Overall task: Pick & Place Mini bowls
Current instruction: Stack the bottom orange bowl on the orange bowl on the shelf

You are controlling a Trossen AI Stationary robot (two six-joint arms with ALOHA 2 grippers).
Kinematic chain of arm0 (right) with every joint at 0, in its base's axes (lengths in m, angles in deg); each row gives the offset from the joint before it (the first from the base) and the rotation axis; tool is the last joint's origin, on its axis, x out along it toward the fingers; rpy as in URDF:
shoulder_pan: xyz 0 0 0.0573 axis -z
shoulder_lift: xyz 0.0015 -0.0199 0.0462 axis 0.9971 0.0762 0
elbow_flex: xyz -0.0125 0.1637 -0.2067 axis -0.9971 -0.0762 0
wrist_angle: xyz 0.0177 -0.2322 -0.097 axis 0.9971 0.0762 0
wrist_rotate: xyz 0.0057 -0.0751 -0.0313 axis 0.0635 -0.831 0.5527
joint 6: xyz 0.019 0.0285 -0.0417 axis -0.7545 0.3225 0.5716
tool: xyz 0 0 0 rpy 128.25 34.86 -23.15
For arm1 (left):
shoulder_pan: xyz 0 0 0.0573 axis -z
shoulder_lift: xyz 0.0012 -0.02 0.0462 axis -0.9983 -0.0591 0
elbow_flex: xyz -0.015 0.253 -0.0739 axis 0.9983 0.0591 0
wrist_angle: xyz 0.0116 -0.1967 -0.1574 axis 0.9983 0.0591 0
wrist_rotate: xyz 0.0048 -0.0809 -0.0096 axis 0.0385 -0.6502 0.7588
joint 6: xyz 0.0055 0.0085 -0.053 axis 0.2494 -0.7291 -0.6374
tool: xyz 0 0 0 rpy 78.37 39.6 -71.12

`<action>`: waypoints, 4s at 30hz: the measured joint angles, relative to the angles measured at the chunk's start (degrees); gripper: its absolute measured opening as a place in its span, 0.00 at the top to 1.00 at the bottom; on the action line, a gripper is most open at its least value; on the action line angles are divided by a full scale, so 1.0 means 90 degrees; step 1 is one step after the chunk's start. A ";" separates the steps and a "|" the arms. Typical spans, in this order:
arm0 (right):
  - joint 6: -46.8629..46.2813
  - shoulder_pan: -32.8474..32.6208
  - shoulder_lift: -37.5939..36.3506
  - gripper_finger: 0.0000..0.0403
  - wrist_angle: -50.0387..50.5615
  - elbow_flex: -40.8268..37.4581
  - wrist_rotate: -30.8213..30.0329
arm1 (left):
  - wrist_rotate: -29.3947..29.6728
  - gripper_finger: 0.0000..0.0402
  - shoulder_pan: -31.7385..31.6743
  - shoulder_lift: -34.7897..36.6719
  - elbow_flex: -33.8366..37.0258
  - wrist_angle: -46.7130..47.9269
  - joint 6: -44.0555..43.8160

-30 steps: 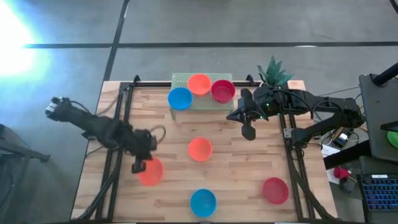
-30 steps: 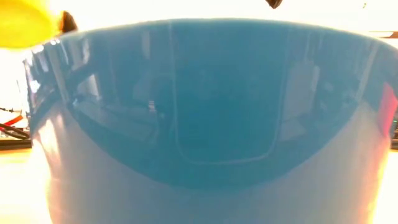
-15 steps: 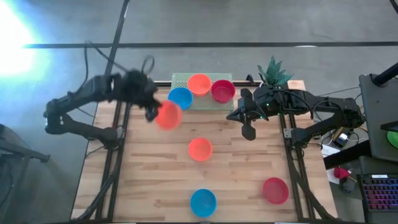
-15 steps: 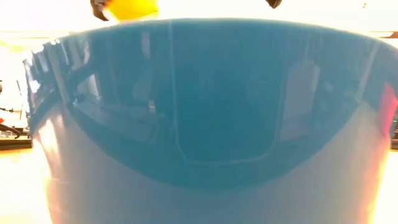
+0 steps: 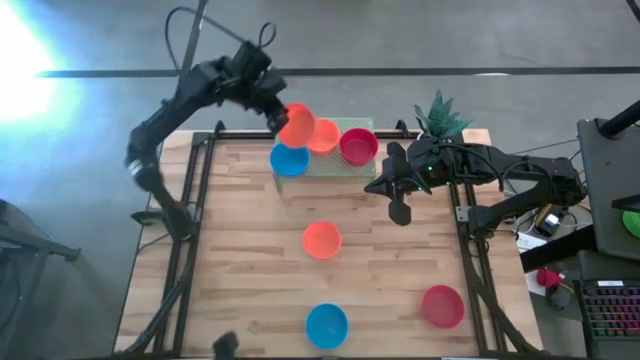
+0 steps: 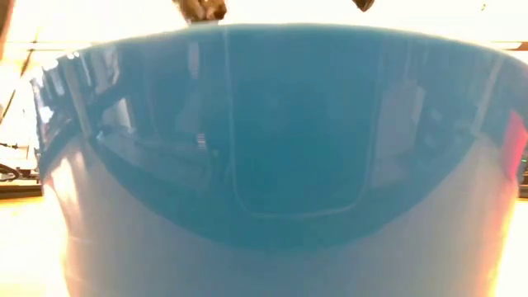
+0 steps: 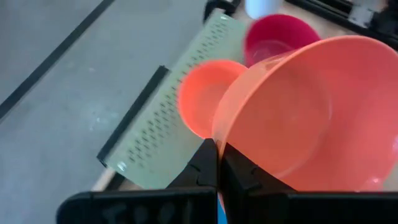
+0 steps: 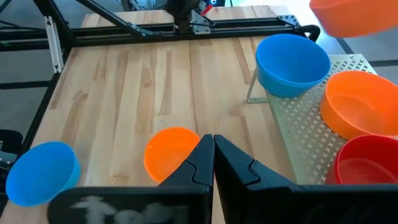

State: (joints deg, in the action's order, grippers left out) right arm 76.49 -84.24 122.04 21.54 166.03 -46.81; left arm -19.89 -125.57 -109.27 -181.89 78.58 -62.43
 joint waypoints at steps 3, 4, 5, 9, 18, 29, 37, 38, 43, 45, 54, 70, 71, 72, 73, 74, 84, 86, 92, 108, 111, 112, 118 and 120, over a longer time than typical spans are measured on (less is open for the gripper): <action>-0.0103 0.0000 0.0000 0.98 0.0005 -0.0027 -0.0002 | -0.0171 1.00 -0.0244 -0.0710 -0.0748 0.0244 0.0183; -0.0141 0.0002 0.0000 0.98 0.0008 -0.0034 -0.0002 | -0.0187 1.00 -0.0293 -0.0929 -0.0982 0.0304 0.0217; -0.0165 0.0002 0.0000 0.98 0.0010 -0.0040 -0.0001 | -0.0202 1.00 -0.0322 -0.1140 -0.1200 0.0369 0.0223; -0.0241 0.0002 0.0000 0.98 0.0010 -0.0046 -0.0001 | -0.0509 1.00 -0.0374 -0.1855 -0.1923 0.0511 0.0299; -0.0308 0.0002 0.0000 0.98 0.0007 -0.0051 -0.0001 | -0.0692 1.00 -0.0369 -0.2653 -0.2373 0.0727 0.0502; -0.0311 0.0002 0.0000 0.98 0.0000 -0.0051 -0.0002 | -0.0677 1.00 -0.0367 -0.2853 -0.2373 0.0741 0.0529; -0.0311 0.0002 0.0000 0.98 0.0000 -0.0051 0.0000 | -0.0621 1.00 -0.0362 -0.3008 -0.2347 0.0736 0.0502; -0.0311 0.0002 0.0000 0.98 0.0000 -0.0051 -0.0002 | -0.0609 1.00 -0.0362 -0.3008 -0.2324 0.0732 0.0506; -0.0311 0.0002 0.0000 0.98 0.0000 -0.0051 -0.0002 | -0.0612 0.99 -0.0350 -0.3005 -0.2283 0.0828 0.0503; -0.0311 0.0002 0.0000 0.98 0.0000 -0.0051 0.0000 | -0.0614 0.97 -0.0345 -0.3005 -0.2283 0.0796 0.0506; -0.0311 0.0002 0.0000 0.98 0.0000 -0.0051 0.0000 | -0.0627 0.86 -0.0282 -0.3003 -0.2283 0.0795 0.0507; -0.0220 0.0008 0.0000 0.98 0.0000 -0.0051 -0.0005 | -0.0534 0.79 -0.0260 -0.2716 -0.2414 0.0360 0.0850; -0.0209 0.0015 0.0000 0.98 0.0000 -0.0051 -0.0005 | -0.0651 0.80 -0.0256 -0.2716 -0.2414 0.0380 0.0981; -0.0209 0.0017 0.0000 0.98 0.0000 -0.0051 -0.0009 | -0.0766 0.81 -0.0249 -0.2716 -0.2412 0.0386 0.1101; -0.0209 0.0019 0.0000 0.98 -0.0002 -0.0051 -0.0030 | -0.0887 0.83 -0.0236 -0.2718 -0.2402 0.0382 0.1218; -0.0209 0.0019 0.0000 0.98 -0.0002 -0.0051 -0.0063 | -0.0961 0.86 -0.0221 -0.2720 -0.2396 0.0389 0.1340; -0.0189 0.0019 0.0000 0.98 -0.0002 -0.0051 -0.0161 | -0.0985 1.00 -0.0187 -0.2736 -0.2372 0.0300 0.1668; -0.0189 0.0019 0.0000 0.98 -0.0002 -0.0051 -0.0170 | -0.0986 1.00 -0.0179 -0.2736 -0.2272 0.0184 0.1665; -0.0196 0.0017 0.0000 0.98 -0.0002 -0.0051 -0.0170 | -0.0894 1.00 -0.0177 -0.2743 -0.1702 -0.0099 0.1663; -0.0181 0.0015 0.0000 0.98 -0.0002 -0.0051 -0.0168 | -0.0768 1.00 -0.0181 -0.2708 -0.2029 -0.0772 0.1472; -0.0162 0.0015 0.0000 0.98 -0.0002 -0.0051 -0.0169 | -0.0773 1.00 -0.0175 -0.2717 -0.1838 -0.0991 0.1356; -0.0165 0.0015 0.0000 0.98 -0.0002 -0.0051 -0.0168 | -0.0771 1.00 -0.0175 -0.2720 -0.1763 -0.0997 0.1354; -0.0165 0.0015 0.0000 0.98 -0.0002 -0.0051 -0.0168 | -0.0770 1.00 -0.0175 -0.2732 -0.1334 -0.1052 0.1350; -0.0165 0.0015 0.0000 0.98 -0.0002 -0.0051 -0.0168 | -0.0770 1.00 -0.0175 -0.2731 -0.1236 -0.1149 0.1347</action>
State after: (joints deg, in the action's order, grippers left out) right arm 75.01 -84.11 122.04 21.52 165.57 -48.32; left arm -26.81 -127.15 -133.85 -193.01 68.24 -50.30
